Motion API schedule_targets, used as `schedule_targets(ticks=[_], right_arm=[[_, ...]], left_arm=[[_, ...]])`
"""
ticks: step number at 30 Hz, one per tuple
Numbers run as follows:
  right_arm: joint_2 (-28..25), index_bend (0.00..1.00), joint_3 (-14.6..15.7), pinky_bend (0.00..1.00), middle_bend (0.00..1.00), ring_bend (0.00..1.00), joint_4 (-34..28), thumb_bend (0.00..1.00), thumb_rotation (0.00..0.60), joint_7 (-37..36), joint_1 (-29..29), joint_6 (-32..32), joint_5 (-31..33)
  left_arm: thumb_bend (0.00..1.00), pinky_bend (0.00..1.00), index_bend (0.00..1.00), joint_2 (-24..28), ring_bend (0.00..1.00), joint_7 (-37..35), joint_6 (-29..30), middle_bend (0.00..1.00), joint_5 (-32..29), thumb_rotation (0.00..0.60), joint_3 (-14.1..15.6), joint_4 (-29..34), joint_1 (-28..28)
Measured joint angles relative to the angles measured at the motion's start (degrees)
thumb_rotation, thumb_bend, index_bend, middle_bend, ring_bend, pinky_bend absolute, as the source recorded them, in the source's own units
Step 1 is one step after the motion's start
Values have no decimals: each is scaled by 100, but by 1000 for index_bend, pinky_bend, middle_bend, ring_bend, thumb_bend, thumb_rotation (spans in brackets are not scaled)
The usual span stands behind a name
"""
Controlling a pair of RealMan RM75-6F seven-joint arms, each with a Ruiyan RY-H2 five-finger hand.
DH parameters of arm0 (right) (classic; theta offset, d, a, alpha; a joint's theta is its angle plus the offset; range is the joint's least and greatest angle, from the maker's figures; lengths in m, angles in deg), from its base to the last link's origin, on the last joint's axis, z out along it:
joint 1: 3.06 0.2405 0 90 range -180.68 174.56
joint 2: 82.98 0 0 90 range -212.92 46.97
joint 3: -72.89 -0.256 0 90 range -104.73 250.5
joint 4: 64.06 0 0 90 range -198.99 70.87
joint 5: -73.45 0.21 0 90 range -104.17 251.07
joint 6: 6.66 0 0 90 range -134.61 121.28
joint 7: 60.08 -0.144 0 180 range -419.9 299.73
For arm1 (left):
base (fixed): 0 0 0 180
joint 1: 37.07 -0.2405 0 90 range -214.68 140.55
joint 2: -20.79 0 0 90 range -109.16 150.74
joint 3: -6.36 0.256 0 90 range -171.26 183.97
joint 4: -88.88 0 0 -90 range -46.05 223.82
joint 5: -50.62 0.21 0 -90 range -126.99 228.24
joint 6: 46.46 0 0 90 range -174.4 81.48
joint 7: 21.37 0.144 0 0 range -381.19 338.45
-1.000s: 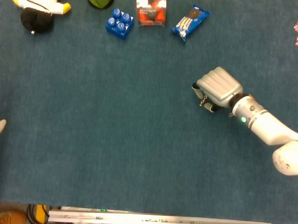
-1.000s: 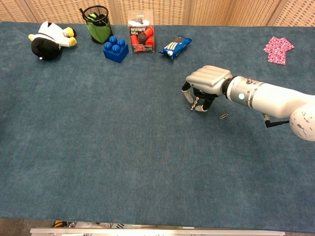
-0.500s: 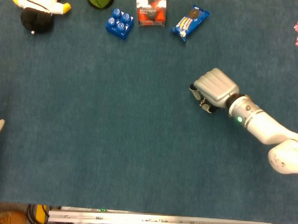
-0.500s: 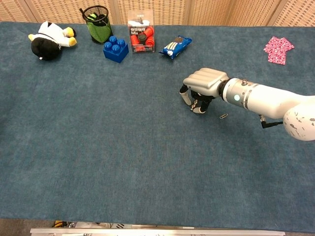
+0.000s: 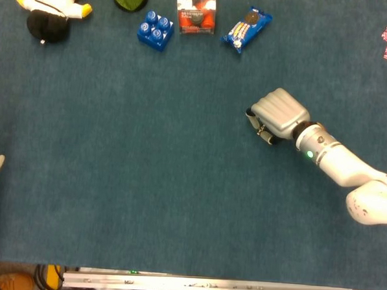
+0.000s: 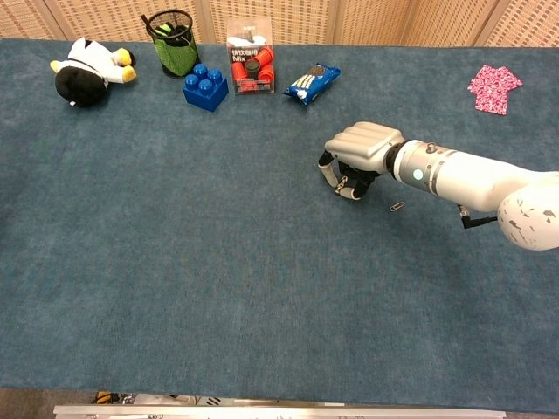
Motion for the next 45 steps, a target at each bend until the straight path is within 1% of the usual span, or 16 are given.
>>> schedule_targets(ticks=[7, 11, 17, 20, 23, 27, 31, 36, 45], right_arm=[[-45, 590, -23, 1000, 943, 939, -89, 351, 600, -133, -64, -179, -54], [-158, 612, -42, 1000, 948, 945, -246, 366, 600, -294, -146, -368, -186], [-509, 633, -29, 1000, 952, 947, -680, 367, 600, -518, -319, -660, -397], [-755, 637, 8, 1000, 954, 948, -1004, 367, 600, -640, -437, -813, -514], [-1032, 640, 94, 1000, 955, 948, -1370, 367, 600, -775, -589, -997, -692], [-1423, 642, 303, 1000, 955, 948, -1836, 367, 600, -1056, -854, -1238, -982], [-1692, 642, 521, 1000, 955, 948, -2094, 367, 600, -1372, -1089, -1381, -1210], [-1802, 642, 695, 1000, 955, 949, -2123, 368, 600, -1606, -1333, -1542, -1372], [-1691, 644, 735, 1000, 955, 949, -1868, 369, 600, -1915, -1438, -1471, -1470]], left_arm=[[203, 12, 21, -7, 53, -28, 1, 79, -2, 600, 8, -28, -15], [203, 12, 22, -6, 53, -25, -5, 79, -6, 600, 7, -30, -18], [203, 12, 22, 0, 53, 14, -6, 79, 10, 600, -2, -1, -3], [203, 12, 21, 4, 53, 55, -11, 79, 27, 600, -6, 33, 12], [203, 12, 21, 7, 53, 110, -25, 79, 50, 600, -4, 73, 31], [203, 12, 21, 11, 53, 179, -16, 79, 106, 600, 10, 140, 46], [203, 12, 22, 17, 53, 239, 0, 79, 143, 600, 30, 186, 45], [202, 12, 22, 16, 53, 299, 27, 79, 210, 600, 66, 238, 41], [203, 12, 22, 0, 53, 356, 58, 79, 230, 600, 90, 283, 24]])
